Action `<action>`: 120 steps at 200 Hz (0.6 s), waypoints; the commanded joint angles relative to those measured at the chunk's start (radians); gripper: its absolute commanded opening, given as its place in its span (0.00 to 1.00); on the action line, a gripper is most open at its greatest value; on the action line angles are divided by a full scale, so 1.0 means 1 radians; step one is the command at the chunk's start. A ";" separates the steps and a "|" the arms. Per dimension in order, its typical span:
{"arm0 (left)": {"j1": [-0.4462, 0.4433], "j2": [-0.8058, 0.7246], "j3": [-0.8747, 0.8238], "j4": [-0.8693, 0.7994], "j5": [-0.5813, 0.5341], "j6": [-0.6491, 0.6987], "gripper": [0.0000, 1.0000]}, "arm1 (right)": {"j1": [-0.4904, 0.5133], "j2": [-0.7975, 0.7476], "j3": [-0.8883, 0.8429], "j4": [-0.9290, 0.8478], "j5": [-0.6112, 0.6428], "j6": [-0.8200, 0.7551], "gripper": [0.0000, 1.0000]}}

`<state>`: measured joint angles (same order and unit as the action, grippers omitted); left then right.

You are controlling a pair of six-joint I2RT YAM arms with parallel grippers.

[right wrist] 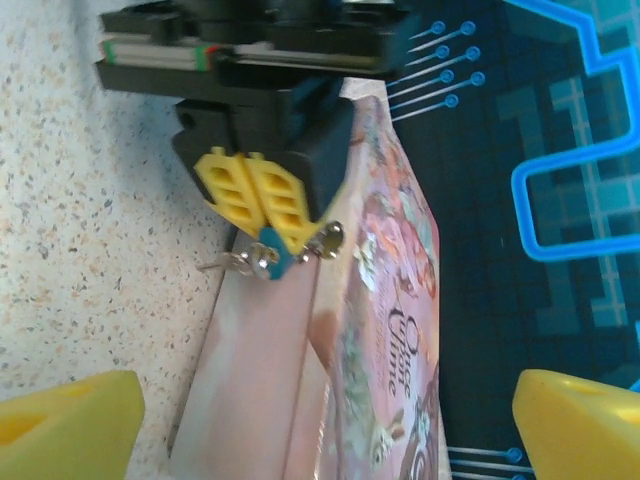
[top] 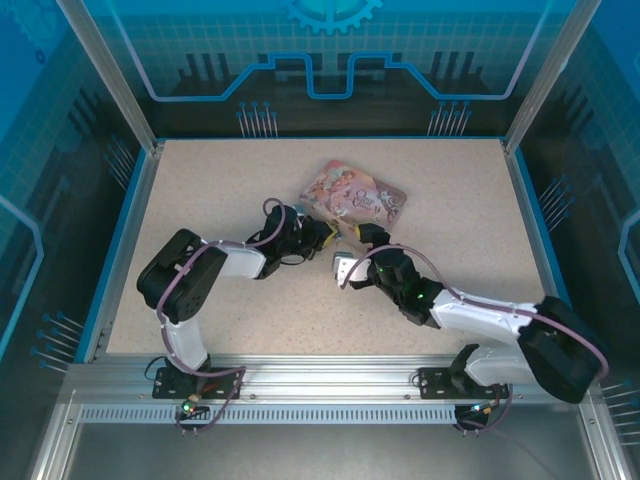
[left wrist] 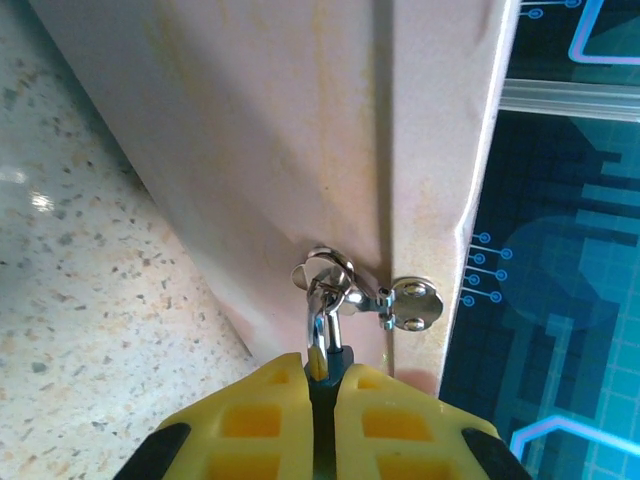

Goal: Unlock the padlock with the key

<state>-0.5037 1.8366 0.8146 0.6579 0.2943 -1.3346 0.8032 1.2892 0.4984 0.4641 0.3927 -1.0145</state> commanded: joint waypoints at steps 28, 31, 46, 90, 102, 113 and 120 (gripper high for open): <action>0.004 -0.002 0.064 0.073 0.059 -0.042 0.00 | 0.004 0.180 0.062 0.182 -0.008 -0.107 0.71; 0.005 0.001 0.064 0.078 0.060 -0.044 0.00 | 0.003 0.187 0.066 0.183 -0.009 -0.103 0.69; 0.005 0.006 0.061 0.087 0.057 -0.053 0.00 | -0.008 0.208 0.076 0.185 -0.023 -0.078 0.63; 0.004 0.005 0.052 0.101 0.050 -0.060 0.00 | -0.037 0.232 0.104 0.170 -0.047 -0.023 0.45; 0.004 0.006 0.056 0.101 0.049 -0.060 0.00 | -0.048 0.240 0.109 0.160 -0.052 -0.026 0.43; 0.004 0.006 0.057 0.102 0.051 -0.064 0.00 | -0.055 0.247 0.110 0.161 -0.054 -0.031 0.42; 0.004 0.007 0.057 0.105 0.049 -0.068 0.00 | -0.062 0.249 0.110 0.164 -0.054 -0.028 0.41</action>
<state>-0.5037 1.8389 0.8448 0.6853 0.3241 -1.3830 0.7658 1.5181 0.5854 0.6067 0.3580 -1.0550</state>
